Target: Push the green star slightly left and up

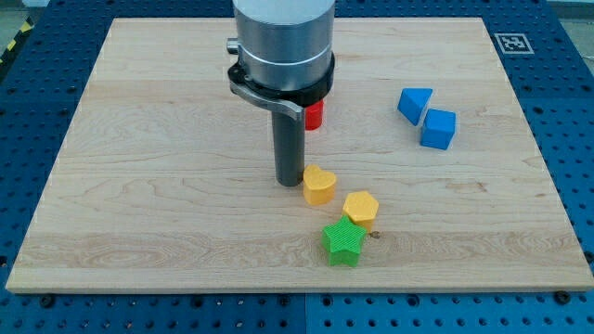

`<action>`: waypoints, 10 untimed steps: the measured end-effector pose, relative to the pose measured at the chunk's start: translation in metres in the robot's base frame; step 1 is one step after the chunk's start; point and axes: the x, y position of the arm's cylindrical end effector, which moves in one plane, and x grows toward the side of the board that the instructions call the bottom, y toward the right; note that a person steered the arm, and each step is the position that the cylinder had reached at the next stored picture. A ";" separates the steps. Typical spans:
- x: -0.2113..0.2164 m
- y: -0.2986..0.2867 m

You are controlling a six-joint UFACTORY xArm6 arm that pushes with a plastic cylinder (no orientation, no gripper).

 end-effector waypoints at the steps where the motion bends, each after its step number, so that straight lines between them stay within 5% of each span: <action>1: -0.030 0.033; 4: 0.040 0.201; 6: 0.096 0.131; 10: 0.079 0.088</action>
